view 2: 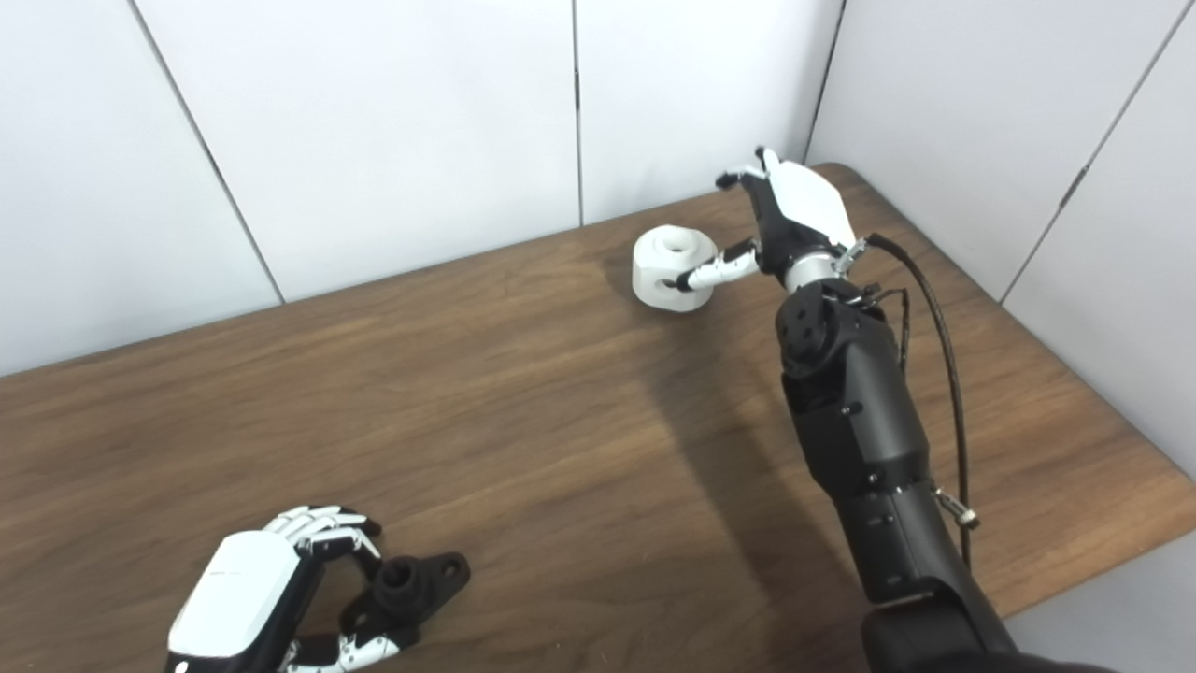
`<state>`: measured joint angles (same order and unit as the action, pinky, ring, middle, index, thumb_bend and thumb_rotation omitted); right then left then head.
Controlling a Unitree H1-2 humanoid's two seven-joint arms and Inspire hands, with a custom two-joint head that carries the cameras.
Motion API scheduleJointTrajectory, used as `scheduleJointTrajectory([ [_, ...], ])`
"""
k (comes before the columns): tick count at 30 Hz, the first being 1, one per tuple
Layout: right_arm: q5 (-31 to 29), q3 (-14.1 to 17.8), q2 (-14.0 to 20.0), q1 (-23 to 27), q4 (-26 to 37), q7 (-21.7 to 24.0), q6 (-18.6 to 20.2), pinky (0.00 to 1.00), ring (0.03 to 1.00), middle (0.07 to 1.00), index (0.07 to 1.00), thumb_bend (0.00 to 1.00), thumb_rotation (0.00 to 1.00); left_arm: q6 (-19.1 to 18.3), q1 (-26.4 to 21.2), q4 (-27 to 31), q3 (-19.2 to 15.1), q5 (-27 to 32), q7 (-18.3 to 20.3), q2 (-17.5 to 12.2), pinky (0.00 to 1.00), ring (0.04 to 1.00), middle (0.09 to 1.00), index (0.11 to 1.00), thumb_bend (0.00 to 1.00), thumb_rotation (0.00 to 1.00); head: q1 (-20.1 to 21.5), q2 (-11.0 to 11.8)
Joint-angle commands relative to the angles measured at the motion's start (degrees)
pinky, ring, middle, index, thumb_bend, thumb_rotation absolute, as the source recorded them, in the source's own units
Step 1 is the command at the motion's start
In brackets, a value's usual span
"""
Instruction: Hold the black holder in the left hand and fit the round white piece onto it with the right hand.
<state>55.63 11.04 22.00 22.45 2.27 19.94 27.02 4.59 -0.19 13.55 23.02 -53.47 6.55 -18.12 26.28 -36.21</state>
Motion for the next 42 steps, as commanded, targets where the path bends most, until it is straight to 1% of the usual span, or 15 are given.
scheduleJointTrajectory([
  [1, 1.7, 0.5, 2.2, 4.1, 0.2, 0.7, -0.1, 1.0, 1.0, 1.0, 0.82, 1.0, 0.29, 0.2, 0.6, -1.3, -0.5, -0.7, 0.2, -1.2, 0.84, 0.797, 0.721, 0.484, 0.52, 0.05, 0.0, 0.2],
  [7, 3.3, 0.4, 2.6, 6.5, -3.6, 2.4, -0.1, 1.0, 1.0, 1.0, 0.821, 1.0, 0.28, 0.4, 0.7, -1.6, -0.6, -1.1, 0.5, -1.1, 0.85, 0.799, 0.722, 0.484, 0.52, 0.05, 0.0, 0.3],
  [13, 5.2, -0.4, 2.8, 7.6, -5.1, 5.0, -0.1, 1.0, 1.0, 1.0, 0.818, 1.0, 0.3, 0.5, 0.7, -1.6, -0.7, -1.2, 0.3, -1.0, 0.85, 0.801, 0.724, 0.485, 0.52, 0.05, -0.1, 0.4],
  [22, 5.2, -1.4, 2.5, 8.0, -6.3, 5.1, -0.1, 1.0, 1.0, 1.0, 0.791, 1.0, 0.31, 0.2, 0.6, -1.7, -0.6, -1.4, 0.7, -0.8, 0.85, 0.804, 0.724, 0.485, 0.52, 0.05, -0.4, 0.4],
  [27, 5.7, -0.5, 1.4, 8.0, -6.4, 5.8, -0.1, 1.0, 1.0, 1.0, 0.778, 1.0, 0.3, 0.3, 0.4, -1.7, -0.7, -1.3, 0.7, -0.8, 0.85, 0.802, 0.727, 0.485, 0.52, 0.05, -0.4, 0.4],
  [35, 5.0, -0.6, 1.0, 7.4, -7.3, 4.4, -0.1, 1.0, 1.0, 1.0, 0.766, 0.98, 0.3, 0.0, 0.5, -2.1, -0.7, -1.2, 0.8, -0.7, 0.85, 0.802, 0.724, 0.485, 0.52, 0.05, -1.0, 0.7],
  [42, 5.3, -0.8, 1.2, 7.2, -8.2, 3.7, -0.1, 1.0, 1.0, 0.999, 0.764, 0.94, 0.29, 0.5, 0.4, -2.6, -0.7, -1.6, 0.1, -1.0, 0.85, 0.798, 0.72, 0.484, 0.52, 0.05, -0.8, 0.6],
])
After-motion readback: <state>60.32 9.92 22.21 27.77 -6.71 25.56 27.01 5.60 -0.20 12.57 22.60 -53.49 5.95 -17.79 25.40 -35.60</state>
